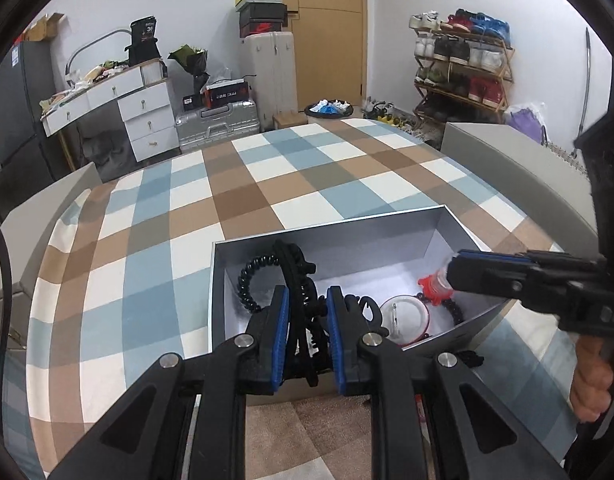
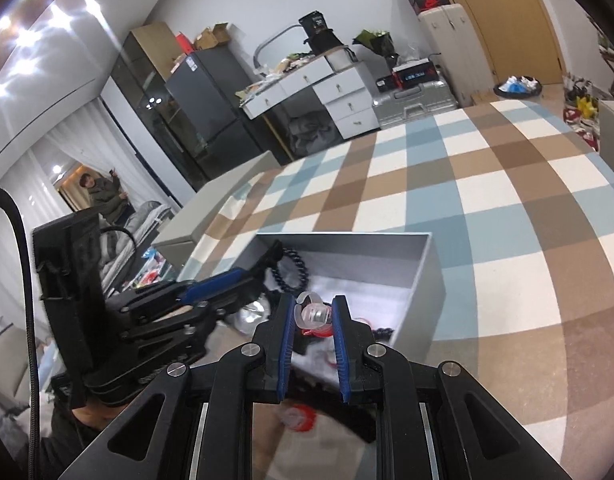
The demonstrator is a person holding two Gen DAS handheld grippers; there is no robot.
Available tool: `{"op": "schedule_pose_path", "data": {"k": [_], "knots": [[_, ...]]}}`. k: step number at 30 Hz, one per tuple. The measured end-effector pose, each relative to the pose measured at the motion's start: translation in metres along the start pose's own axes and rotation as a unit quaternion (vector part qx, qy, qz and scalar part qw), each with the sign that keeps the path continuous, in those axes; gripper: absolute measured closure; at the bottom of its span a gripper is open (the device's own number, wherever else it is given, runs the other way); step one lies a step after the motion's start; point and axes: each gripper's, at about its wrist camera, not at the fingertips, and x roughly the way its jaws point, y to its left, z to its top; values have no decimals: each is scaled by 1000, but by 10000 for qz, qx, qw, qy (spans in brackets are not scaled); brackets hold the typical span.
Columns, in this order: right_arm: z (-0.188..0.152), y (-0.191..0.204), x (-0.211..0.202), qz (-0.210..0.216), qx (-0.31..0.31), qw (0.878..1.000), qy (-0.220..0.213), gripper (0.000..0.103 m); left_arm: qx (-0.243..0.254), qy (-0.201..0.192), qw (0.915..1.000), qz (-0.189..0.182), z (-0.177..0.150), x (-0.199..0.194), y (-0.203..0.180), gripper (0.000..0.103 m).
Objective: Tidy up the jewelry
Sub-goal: 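Lower the claw clip and ring holder into the grey box and open both grippers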
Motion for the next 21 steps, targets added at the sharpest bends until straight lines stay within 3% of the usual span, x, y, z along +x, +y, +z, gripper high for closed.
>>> {"op": "schedule_pose_path", "data": {"k": [10,18,21], "knots": [[10,-13,6,165,74,9997,143,86,196,269,9994,-119,-4,-9,-14,89],[18,-11,12,29,-3,9996,277,86,67,224,9993,-293,-4,-9,-10,89],[21,-12,13,40,8,9994,351,86,77,240,9996,-153,-5,-7,-8,89]]}}
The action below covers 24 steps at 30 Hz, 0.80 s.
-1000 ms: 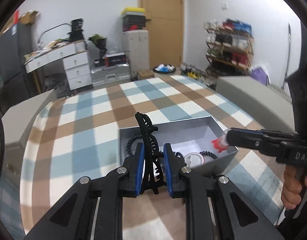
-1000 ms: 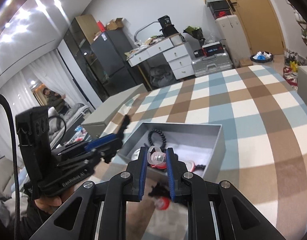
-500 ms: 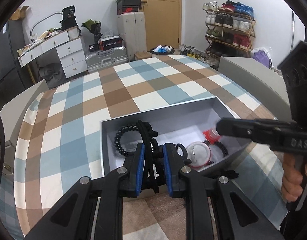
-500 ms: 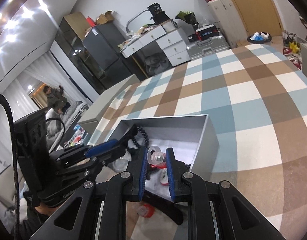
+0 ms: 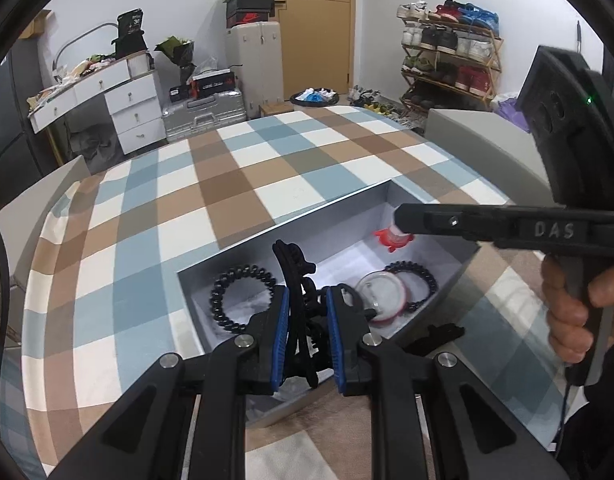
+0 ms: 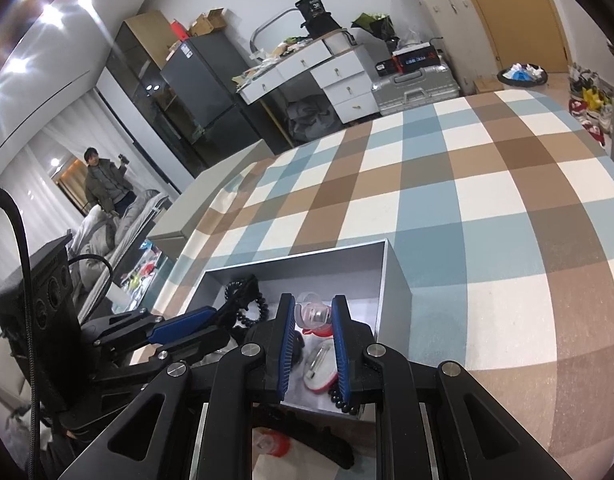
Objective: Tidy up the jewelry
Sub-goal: 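Lower the claw clip and ring holder into the grey box and open both grippers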
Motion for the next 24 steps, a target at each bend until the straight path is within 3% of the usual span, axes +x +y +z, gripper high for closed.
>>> {"op": "schedule_pose_path", "data": {"k": [11,18,22,24], "knots": [[-12,30,-1,-390,-623,9972,-144,85,55,-259,9987,425,-10,-10,3,89],[-14,29,2,-386,-584,9975,-77,82,-33,-287,9988,387,-13,-11,4,89],[-14,25,-12,-147,-473,9984,-256,66,-23,-373,9988,303,-14,-19,1,87],[-14,25,-18,-166,-468,9982,-336,60,-15,-455,9986,258,-15,-25,-1,72]]}}
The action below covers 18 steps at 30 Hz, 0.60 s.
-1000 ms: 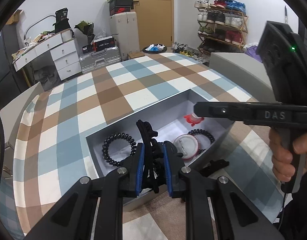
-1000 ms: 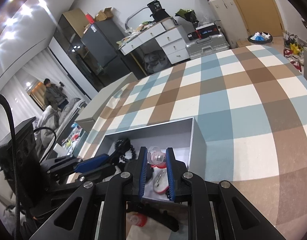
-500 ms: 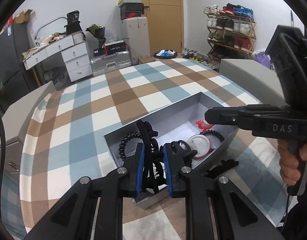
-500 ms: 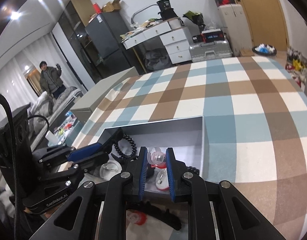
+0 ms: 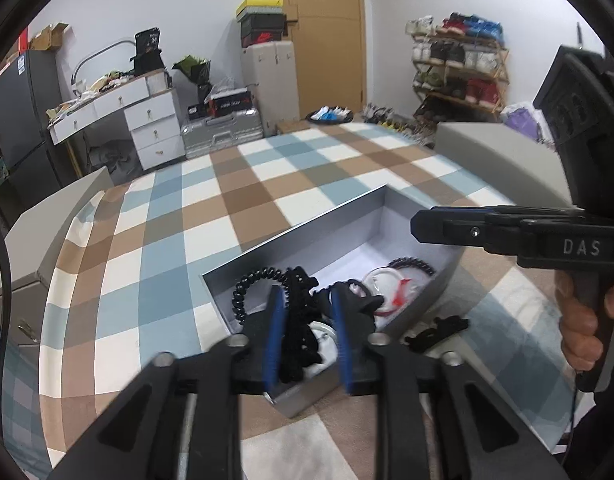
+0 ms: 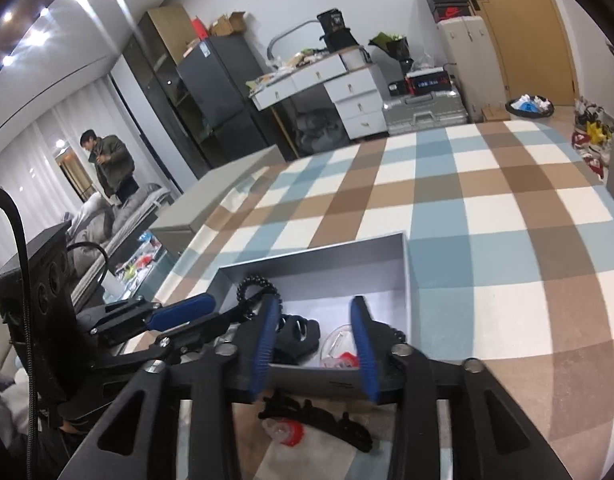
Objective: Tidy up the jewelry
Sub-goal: 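Lower the claw clip and ring holder into the grey box and open both grippers, then grasp the remaining clear ring holder with red base using the left gripper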
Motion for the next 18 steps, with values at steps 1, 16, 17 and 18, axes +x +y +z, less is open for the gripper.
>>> {"op": "schedule_pose_path", "data": {"k": [1,16,17,18], "knots": [[-1,-1,-4,-27,19,10000,-36,56,3,-47,10000,19,-1,-4,-1,58],[-20,-30,-21,98,548,9984,-8,32,-13,279,9986,439,-33,-5,18,37],[-21,-28,-21,113,538,9985,15,32,-110,291,9984,481,-33,-5,22,37],[-22,-26,-18,133,497,9987,43,32,-202,291,9983,465,-33,-4,26,37]]}}
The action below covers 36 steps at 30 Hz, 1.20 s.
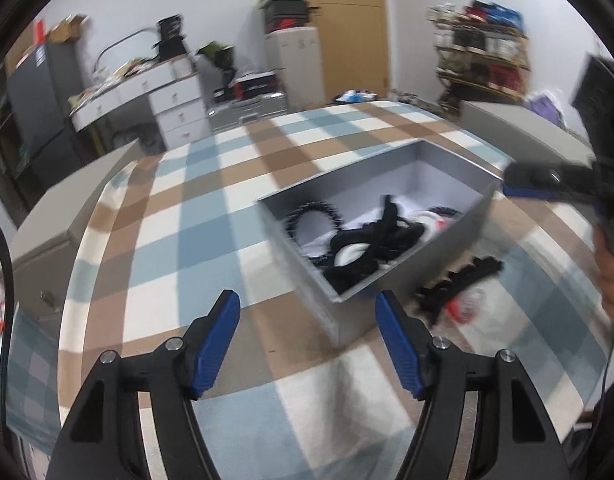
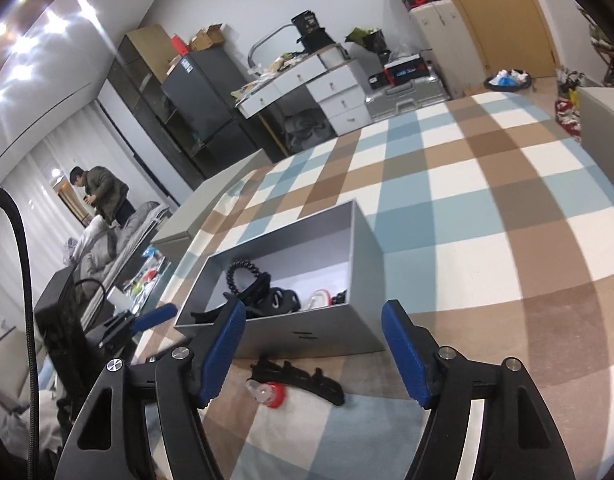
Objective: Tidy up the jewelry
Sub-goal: 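Grasp the remaining clear ring holder with red base using the left gripper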
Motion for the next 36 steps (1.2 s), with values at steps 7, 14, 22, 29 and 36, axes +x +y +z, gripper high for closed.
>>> {"op": "schedule_pose_path", "data": {"k": [7,14,22,29,36], "knots": [[-7,12,7,24,-210,9996,170,32,-420,11,9991,-52,-5,-3,14,37],[-21,4,-7,-203,-113,9994,248,32,62,-14,9986,-525,-15,-19,-24,37],[-47,-1,-20,-348,-40,9983,457,32,524,250,9911,-1199,-18,-11,-71,41],[-49,0,-18,-316,-52,9983,496,32,546,481,9879,-1368,-9,8,-81,81],[-49,0,-17,-294,-65,9983,502,32,477,544,9903,-1187,-14,13,-82,92]]}}
